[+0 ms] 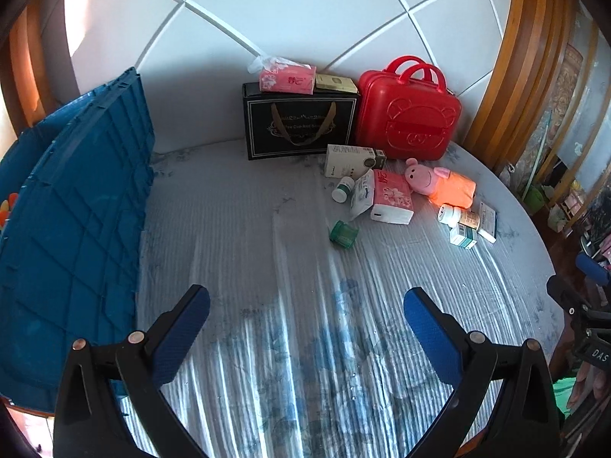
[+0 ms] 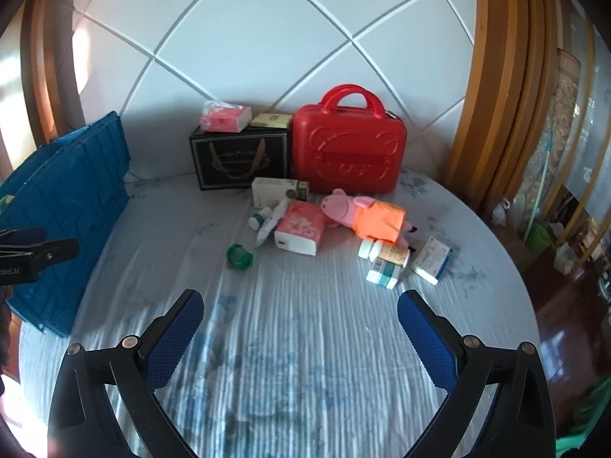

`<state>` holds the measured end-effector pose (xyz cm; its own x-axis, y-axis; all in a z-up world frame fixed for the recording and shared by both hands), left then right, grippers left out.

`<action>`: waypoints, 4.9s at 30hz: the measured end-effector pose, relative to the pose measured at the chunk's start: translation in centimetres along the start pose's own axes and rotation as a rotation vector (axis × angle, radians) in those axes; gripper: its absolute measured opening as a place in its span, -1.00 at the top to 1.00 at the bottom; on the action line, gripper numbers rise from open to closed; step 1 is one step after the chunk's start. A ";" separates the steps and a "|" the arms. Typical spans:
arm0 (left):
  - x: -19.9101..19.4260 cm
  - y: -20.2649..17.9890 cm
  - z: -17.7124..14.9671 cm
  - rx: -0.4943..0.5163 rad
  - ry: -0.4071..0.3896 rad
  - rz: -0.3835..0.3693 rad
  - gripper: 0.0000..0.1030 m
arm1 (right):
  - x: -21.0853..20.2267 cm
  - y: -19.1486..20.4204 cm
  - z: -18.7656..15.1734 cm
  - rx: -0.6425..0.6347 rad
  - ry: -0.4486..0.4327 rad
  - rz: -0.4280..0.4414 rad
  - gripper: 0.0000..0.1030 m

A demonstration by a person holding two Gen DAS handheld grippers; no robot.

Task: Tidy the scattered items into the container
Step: 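Move both tools toward the scattered items on the bed, then grasp the green jar with the left tool while the right tool grasps the teal-labelled medicine box, then carry the green jar and medicine box with both tools over the blue bin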

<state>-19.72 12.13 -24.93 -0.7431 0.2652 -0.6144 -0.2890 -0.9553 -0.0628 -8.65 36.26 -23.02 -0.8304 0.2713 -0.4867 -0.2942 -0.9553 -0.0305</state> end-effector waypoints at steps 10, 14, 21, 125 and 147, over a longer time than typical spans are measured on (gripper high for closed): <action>16.6 -5.3 -2.3 0.086 0.048 -0.015 -1.00 | 14.7 -7.9 -7.9 -0.016 0.145 -0.065 -1.00; 23.1 -5.8 -4.1 0.111 0.099 -0.034 -1.00 | 19.0 -9.7 -9.9 -0.015 0.172 -0.083 -1.00; 29.1 -5.7 -5.7 0.113 0.117 -0.035 -0.79 | 22.9 -12.6 -12.4 0.050 0.232 -0.128 -1.00; -14.7 3.7 6.5 -0.057 -0.187 -0.005 0.13 | -9.0 7.4 8.9 0.032 -0.050 0.106 -0.21; -18.4 22.7 9.7 -0.083 -0.243 0.025 0.13 | -9.3 26.2 13.7 0.006 -0.131 0.168 -0.22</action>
<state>-18.42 -13.13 -7.42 -0.8754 0.2557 -0.4103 -0.2260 -0.9667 -0.1202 -15.10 10.29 -7.33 -0.9224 0.1218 -0.3665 -0.1489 -0.9878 0.0464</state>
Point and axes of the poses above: each gripper's, at about its wrist camera, not at the fingertips, and x roughly the way its jaws point, y to its left, z to its top, the point moved 8 cm from there along x, roughly the way its jaws point, and after that the axes turned 14 degrees about -y, right-handed, at the moved point
